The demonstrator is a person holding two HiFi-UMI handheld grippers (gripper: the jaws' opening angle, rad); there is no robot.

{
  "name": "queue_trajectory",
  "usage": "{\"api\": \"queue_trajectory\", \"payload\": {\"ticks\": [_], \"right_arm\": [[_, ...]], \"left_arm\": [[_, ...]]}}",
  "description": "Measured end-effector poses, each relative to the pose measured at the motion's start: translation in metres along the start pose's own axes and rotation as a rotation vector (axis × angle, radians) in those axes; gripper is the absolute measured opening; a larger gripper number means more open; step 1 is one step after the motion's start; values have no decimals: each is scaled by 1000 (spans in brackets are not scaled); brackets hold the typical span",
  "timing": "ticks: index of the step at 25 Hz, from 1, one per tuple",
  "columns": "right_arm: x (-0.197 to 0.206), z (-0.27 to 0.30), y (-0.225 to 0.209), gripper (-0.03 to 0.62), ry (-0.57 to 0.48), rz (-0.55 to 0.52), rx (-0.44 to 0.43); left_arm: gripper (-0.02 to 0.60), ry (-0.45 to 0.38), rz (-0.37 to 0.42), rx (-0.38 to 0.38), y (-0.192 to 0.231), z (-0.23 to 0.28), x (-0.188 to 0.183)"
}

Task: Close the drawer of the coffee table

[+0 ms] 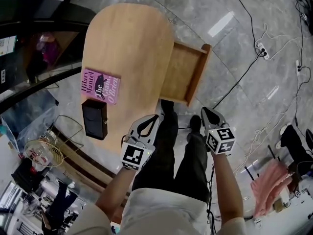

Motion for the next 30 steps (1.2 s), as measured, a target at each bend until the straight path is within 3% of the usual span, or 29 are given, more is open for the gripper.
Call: {"api": "queue_trajectory", "payload": {"ticks": [7,15,30], "right_arm": [[33,46,-25,35,49,45,31],[64,90,-56,84,104,88,31],[108,149,-120,195,198,67,-20]], "left_arm": [[8,49,-33,-28,29,20,45],[8,53,-78,-77,28,35,76],[8,32,-174,-255,14,68,138]]}}
Point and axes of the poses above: the fingertips, and each gripper's own axes: z forward along the fingers, y to its left, x out of its underside, the point moved 9 cm from there along -z, backward along the fingers, and after that the axes turned 14 degrees about -y, right-handed, at the moved point
